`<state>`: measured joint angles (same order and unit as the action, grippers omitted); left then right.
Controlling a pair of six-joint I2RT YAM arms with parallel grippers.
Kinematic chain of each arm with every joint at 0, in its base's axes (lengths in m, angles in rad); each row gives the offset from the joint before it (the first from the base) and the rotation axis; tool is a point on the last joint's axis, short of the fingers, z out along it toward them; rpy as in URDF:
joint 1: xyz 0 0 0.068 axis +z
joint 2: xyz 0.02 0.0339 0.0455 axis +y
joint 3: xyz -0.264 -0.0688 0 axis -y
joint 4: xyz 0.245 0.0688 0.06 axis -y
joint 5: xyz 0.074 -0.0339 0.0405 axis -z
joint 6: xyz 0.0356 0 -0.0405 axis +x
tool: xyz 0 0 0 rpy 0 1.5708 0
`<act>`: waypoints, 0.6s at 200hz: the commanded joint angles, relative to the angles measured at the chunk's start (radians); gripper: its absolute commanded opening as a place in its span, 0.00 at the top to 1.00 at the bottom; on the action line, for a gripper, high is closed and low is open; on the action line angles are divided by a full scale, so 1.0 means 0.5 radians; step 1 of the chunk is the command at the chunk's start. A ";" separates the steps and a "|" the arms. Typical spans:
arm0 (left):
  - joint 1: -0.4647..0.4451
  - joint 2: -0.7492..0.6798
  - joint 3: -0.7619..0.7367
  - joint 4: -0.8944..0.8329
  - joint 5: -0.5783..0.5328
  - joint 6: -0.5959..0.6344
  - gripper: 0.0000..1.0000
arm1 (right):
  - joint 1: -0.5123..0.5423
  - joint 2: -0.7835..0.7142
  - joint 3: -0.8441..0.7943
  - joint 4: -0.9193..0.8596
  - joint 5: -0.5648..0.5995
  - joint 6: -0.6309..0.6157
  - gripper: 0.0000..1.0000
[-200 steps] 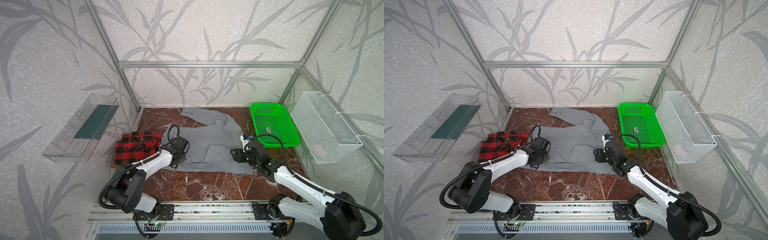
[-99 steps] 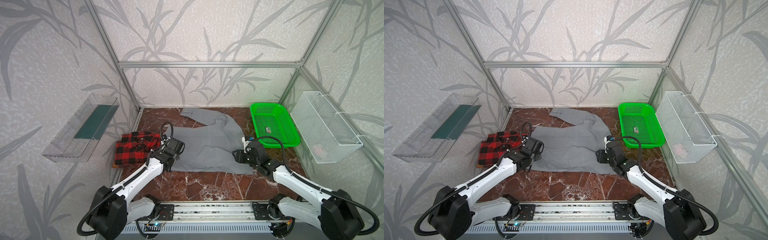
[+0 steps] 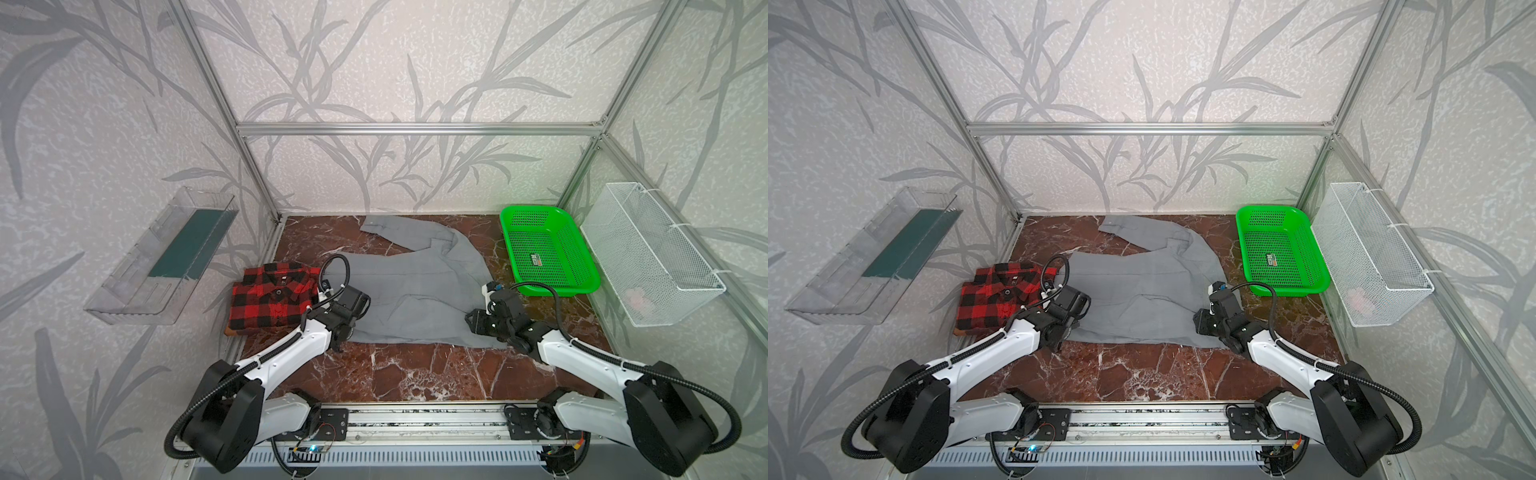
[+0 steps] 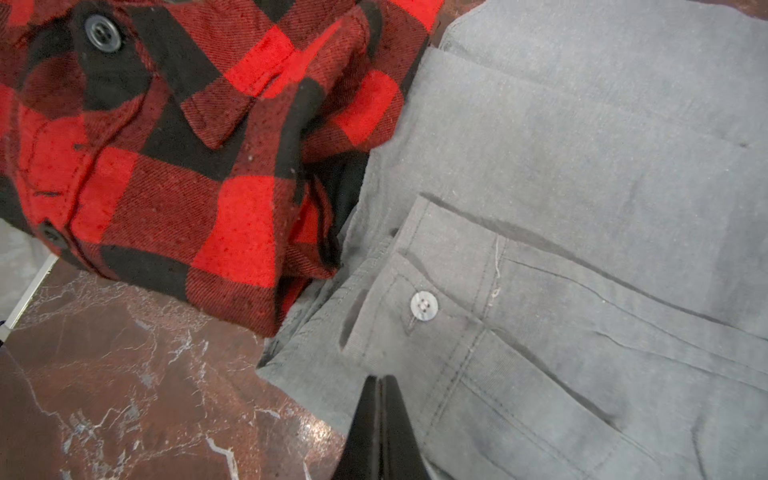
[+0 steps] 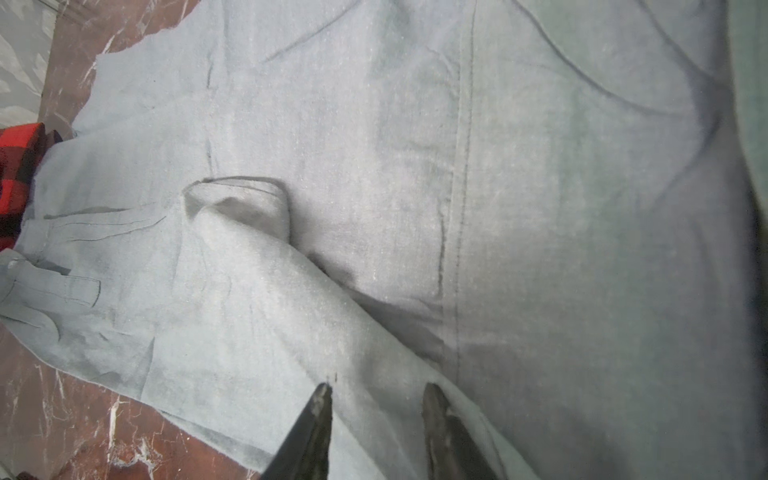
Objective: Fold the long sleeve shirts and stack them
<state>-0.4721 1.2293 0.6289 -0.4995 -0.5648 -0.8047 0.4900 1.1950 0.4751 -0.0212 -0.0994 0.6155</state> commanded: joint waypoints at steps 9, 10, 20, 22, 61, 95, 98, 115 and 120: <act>0.007 0.042 -0.033 -0.001 -0.127 -0.119 0.82 | -0.005 0.066 -0.014 0.038 -0.047 0.023 0.63; 0.006 0.040 -0.032 -0.003 -0.126 -0.118 0.81 | -0.005 0.070 -0.016 0.038 -0.050 0.025 0.63; 0.009 0.029 0.008 -0.060 -0.121 -0.137 0.70 | -0.005 0.094 -0.028 0.045 -0.076 0.033 0.63; 0.010 0.022 0.020 -0.085 -0.119 -0.152 0.67 | -0.005 0.097 -0.031 0.051 -0.079 0.031 0.63; 0.008 -0.161 0.206 -0.210 0.060 -0.061 0.33 | -0.009 0.078 -0.059 0.089 0.009 0.102 0.61; 0.011 -0.182 0.224 -0.110 0.168 0.055 0.30 | -0.119 0.253 0.033 -0.044 0.047 0.127 0.61; 0.013 -0.168 0.221 -0.105 0.181 0.056 0.30 | -0.133 0.273 0.044 -0.058 0.038 0.131 0.60; 0.012 -0.039 0.187 -0.062 0.268 0.021 0.29 | -0.178 0.378 0.137 -0.234 0.054 0.158 0.58; 0.014 0.006 0.180 -0.064 0.270 -0.010 0.29 | -0.197 0.410 0.164 -0.284 0.038 0.159 0.58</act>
<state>-0.4702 1.1511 0.7330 -0.5377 -0.4797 -0.7971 0.4255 1.3399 0.4908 -0.0303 -0.0956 0.6693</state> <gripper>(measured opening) 0.706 0.418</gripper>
